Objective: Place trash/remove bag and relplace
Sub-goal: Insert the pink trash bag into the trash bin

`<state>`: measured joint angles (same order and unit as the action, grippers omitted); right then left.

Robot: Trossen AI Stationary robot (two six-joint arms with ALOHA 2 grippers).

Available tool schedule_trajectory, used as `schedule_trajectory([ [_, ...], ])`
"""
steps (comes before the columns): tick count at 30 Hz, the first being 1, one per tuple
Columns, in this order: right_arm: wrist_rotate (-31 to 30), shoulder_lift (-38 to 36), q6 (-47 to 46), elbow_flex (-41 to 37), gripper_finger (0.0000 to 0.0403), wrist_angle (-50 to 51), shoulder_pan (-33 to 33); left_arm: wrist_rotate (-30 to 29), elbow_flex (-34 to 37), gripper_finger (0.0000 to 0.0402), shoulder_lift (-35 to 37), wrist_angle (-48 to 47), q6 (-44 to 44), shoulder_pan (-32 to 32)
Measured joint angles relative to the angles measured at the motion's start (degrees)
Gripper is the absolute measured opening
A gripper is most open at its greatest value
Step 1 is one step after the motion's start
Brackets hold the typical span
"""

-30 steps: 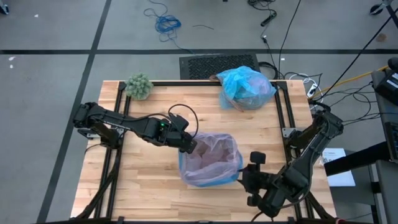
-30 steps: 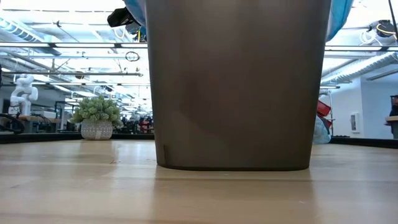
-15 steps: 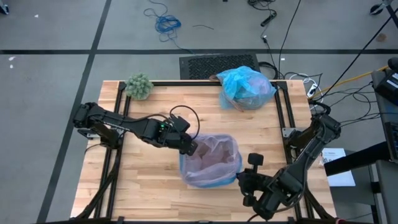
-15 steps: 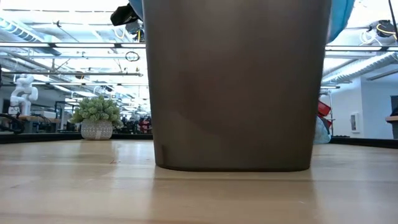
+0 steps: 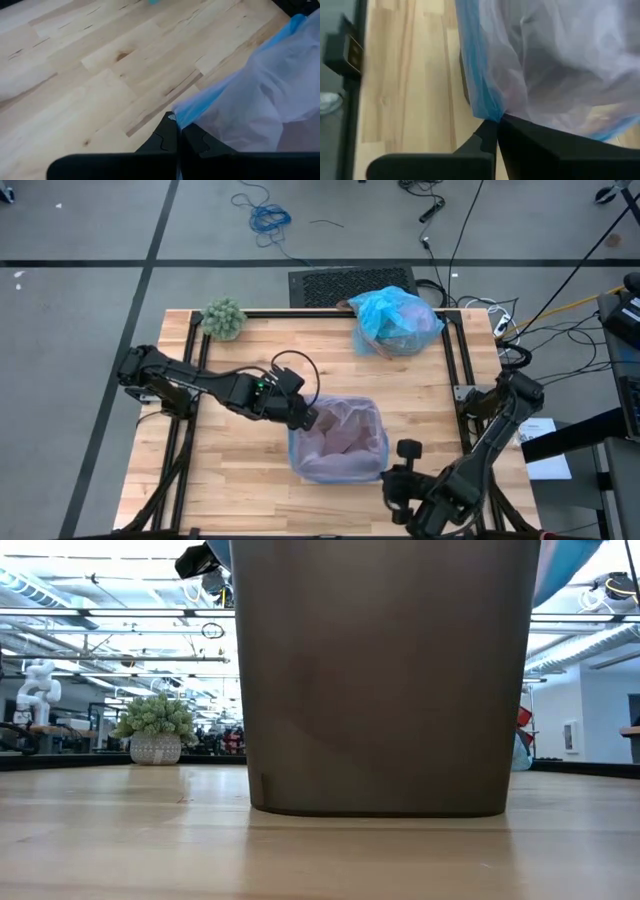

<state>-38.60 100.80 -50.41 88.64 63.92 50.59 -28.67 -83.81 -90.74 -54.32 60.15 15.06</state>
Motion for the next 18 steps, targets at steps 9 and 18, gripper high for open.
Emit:
schedule_trajectory([
  [9,2.6,5.3,-3.0,0.0,0.0000,-1.0,-0.8,0.3,3.7,0.0000,-1.3,4.5,3.3,2.3],
  [18,4.4,7.2,-5.5,0.0,0.0000,-1.2,-1.6,-0.6,9.7,0.0000,-1.2,13.1,5.9,4.5],
])
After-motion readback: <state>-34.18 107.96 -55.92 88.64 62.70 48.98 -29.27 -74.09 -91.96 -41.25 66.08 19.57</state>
